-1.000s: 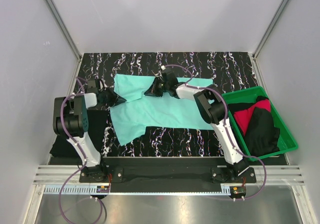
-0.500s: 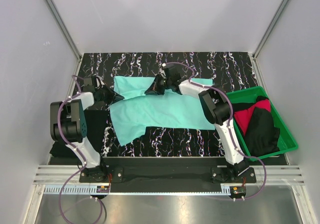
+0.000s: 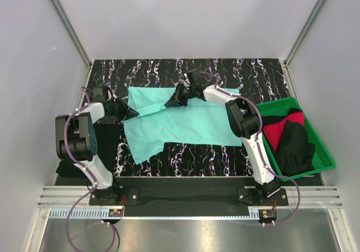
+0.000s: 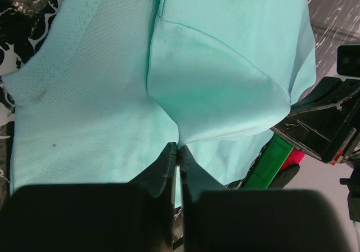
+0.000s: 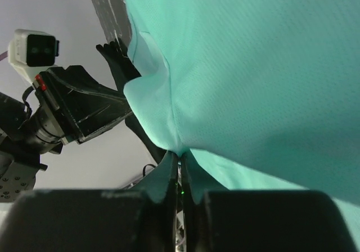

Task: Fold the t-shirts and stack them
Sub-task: Fold the tshirt

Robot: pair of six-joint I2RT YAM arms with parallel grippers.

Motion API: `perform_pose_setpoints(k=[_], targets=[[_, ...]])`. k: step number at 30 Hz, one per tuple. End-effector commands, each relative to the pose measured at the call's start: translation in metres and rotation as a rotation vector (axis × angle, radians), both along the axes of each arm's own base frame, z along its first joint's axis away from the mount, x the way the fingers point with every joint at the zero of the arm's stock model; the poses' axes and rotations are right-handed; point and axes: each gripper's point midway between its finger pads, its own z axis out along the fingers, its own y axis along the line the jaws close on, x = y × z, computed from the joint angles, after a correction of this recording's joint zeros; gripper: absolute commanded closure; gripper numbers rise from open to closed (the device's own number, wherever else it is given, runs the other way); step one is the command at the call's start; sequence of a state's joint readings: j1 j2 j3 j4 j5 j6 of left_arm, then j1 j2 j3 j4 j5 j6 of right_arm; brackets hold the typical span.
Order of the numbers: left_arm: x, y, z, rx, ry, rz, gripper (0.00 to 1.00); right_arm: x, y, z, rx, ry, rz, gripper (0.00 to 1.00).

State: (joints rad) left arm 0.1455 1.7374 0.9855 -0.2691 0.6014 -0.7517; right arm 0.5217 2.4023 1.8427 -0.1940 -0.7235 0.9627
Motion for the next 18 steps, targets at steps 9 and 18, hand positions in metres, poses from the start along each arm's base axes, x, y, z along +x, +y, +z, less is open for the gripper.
perform_pose_setpoints(k=[9, 18], targets=[[0.016, 0.028, 0.052, 0.182, -0.144, 0.01, 0.49, -0.049, -0.051, 0.014, -0.198, 0.001, 0.194, 0.68], [0.089, 0.048, 0.061, 0.319, -0.304, -0.129, 0.39, -0.049, -0.118, 0.05, -0.395, -0.19, 0.158, 0.55]])
